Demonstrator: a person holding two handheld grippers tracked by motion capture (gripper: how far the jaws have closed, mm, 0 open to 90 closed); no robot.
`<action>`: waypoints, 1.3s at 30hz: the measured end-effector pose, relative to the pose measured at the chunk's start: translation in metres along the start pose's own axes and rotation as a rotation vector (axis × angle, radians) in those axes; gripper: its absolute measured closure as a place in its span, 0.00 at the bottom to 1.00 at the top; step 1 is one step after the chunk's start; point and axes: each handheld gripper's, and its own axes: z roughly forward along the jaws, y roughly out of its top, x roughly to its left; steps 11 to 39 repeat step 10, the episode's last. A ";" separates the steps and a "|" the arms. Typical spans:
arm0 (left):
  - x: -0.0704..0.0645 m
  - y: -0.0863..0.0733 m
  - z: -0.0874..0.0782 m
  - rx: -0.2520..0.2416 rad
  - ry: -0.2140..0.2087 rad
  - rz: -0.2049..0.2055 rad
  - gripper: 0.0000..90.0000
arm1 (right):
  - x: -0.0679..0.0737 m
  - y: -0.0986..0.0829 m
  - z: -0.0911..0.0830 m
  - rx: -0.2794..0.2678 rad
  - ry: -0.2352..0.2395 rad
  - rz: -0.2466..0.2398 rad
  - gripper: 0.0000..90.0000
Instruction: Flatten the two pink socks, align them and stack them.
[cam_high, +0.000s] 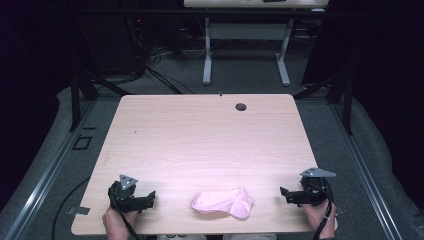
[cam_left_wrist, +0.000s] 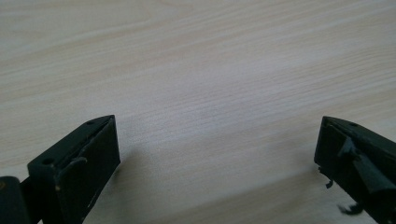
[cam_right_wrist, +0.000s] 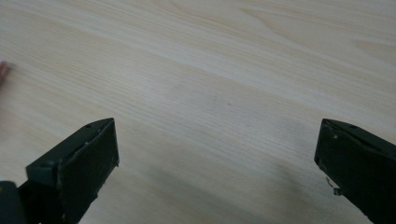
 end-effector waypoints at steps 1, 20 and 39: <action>0.000 0.000 0.001 -0.008 -0.003 -0.001 0.00 | -0.003 -0.002 0.004 -0.003 0.000 0.006 0.00; 0.005 0.004 0.006 -0.017 -0.019 0.005 0.00 | -0.006 -0.009 0.017 -0.026 -0.055 -0.010 0.00; 0.005 0.004 0.006 -0.017 -0.019 0.005 0.00 | -0.006 -0.009 0.017 -0.026 -0.055 -0.010 0.00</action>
